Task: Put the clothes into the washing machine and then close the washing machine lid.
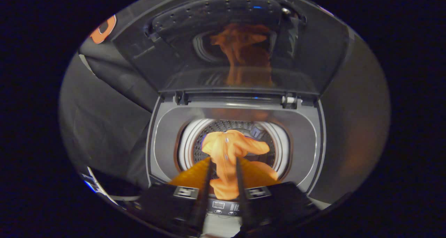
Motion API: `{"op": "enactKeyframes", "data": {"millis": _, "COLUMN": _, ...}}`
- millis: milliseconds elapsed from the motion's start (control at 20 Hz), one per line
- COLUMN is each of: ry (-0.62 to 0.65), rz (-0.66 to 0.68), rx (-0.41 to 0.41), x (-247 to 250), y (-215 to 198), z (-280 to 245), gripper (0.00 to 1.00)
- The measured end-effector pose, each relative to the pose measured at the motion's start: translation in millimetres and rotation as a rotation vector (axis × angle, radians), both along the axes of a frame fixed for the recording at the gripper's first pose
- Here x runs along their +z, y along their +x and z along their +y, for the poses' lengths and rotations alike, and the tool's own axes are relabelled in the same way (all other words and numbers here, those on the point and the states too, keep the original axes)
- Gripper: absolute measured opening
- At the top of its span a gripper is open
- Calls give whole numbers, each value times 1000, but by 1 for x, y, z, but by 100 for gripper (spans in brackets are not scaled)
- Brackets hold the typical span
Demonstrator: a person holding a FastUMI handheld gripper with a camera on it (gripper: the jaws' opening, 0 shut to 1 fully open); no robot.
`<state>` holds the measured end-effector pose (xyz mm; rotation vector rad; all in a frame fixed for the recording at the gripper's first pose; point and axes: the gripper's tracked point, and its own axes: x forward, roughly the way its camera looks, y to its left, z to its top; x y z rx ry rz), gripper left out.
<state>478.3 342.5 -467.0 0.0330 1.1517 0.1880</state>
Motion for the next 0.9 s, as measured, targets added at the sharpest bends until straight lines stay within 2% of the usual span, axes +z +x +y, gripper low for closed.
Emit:
{"op": "enactKeyframes", "data": {"millis": 100, "ry": -4, "rz": -8, "rx": -19, "x": 2, "y": 0, "z": -4, "gripper": 93}}
{"op": "enactKeyframes", "data": {"millis": 450, "ry": -14, "rz": -9, "rx": -26, "x": 0, "y": -4, "z": -6, "gripper": 90}}
{"op": "enactKeyframes", "data": {"millis": 900, "ry": -46, "rz": -95, "rx": 24, "x": 32, "y": 0, "z": -12, "gripper": 90}}
